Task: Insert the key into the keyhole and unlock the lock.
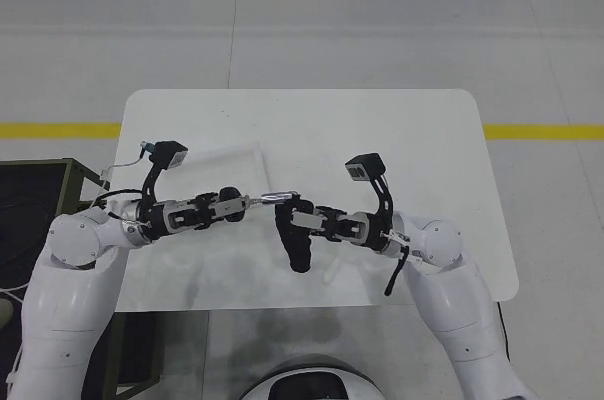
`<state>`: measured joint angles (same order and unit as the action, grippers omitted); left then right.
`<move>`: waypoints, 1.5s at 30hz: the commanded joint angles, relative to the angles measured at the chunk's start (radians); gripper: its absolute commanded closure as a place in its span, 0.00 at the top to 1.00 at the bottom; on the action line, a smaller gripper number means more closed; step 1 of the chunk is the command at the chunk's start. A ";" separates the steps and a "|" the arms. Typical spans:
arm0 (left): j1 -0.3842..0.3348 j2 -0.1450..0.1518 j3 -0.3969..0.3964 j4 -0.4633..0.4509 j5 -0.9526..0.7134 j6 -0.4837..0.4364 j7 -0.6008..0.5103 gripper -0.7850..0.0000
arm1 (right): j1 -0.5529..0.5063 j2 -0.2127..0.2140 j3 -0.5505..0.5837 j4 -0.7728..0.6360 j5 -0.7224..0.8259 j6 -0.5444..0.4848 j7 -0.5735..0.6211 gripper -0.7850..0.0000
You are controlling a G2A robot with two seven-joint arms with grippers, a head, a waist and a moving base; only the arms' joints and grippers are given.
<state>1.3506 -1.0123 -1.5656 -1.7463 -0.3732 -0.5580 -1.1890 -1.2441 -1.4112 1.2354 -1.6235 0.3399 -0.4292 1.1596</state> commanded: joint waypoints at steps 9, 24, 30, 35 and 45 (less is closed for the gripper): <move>0.059 -0.015 -0.022 -0.068 0.291 -0.318 0.283 0.00 | 0.021 0.006 -0.021 0.022 -0.005 0.006 -0.020 0.00; 0.104 -0.052 -0.079 -0.212 1.230 -0.454 0.869 0.00 | 0.026 0.021 -0.026 0.027 -0.046 0.001 -0.054 0.00; 0.109 -0.048 -0.037 -0.209 1.660 -0.454 1.189 0.00 | 0.018 0.029 -0.012 0.020 -0.069 0.000 -0.075 0.00; 0.101 -0.047 0.003 -0.142 1.921 -0.400 1.457 0.00 | 0.013 0.036 -0.008 0.011 -0.096 0.006 -0.098 0.00; 0.089 -0.055 0.044 0.105 1.393 -0.454 1.412 1.00 | -0.032 0.058 0.059 -0.033 -0.283 0.065 -0.228 0.00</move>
<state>1.4344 -1.0666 -1.5375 -1.6885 1.2446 -1.0046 0.2831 -1.2699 -1.3564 1.2838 -1.6505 0.0848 -0.3779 0.9483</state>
